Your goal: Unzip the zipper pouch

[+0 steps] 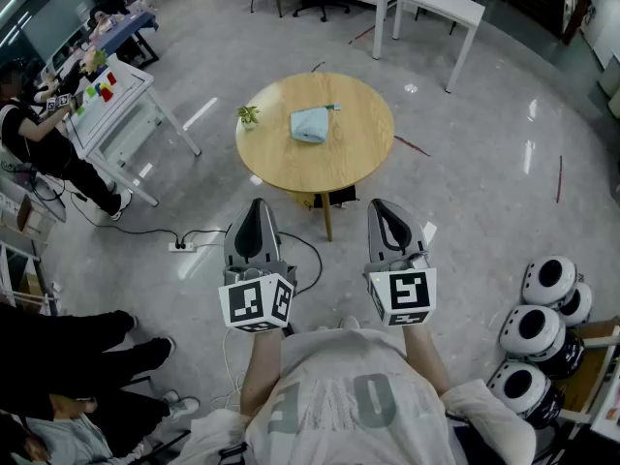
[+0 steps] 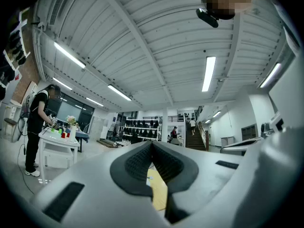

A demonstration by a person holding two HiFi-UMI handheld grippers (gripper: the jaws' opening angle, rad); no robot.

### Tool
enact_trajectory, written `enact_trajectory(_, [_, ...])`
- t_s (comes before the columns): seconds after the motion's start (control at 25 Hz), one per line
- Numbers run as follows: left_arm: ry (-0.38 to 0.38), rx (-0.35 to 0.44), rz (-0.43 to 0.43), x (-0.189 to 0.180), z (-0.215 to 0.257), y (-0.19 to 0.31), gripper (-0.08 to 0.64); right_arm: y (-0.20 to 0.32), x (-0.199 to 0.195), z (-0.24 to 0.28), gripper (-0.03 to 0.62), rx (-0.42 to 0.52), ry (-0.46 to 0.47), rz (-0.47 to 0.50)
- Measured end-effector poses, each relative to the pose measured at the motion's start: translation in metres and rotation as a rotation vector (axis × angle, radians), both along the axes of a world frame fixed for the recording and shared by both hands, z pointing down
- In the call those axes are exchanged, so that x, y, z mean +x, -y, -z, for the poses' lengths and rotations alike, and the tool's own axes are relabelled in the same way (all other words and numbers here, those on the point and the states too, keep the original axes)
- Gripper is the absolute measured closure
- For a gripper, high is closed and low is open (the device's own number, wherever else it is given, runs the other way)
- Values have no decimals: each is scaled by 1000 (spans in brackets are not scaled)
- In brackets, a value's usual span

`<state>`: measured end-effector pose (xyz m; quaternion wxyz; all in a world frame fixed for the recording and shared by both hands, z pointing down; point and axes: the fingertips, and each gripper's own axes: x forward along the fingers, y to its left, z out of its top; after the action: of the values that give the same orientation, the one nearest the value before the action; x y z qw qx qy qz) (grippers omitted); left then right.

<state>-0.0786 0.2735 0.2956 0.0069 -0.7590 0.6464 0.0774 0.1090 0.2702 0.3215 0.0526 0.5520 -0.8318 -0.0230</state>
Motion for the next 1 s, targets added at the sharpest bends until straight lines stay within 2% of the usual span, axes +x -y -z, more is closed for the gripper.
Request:
enact_trajectory(0.36, [-14,-16,15,5,-9,-4,532,-3,10,-6,563,-15,35,15])
enact_trajectory(0.64, [-18,-3,28,13,-13,-12,532,-10,24,-14,563,-26,117,43])
enact_trajectory(0.84, [-50,-20,40,15,-27,-10,532,-12,27,-31,563,-60,92,59])
enact_trajectory(1.0, [-44,5,35,15,-23,9,532,1,29,-27,563,-32,56,61])
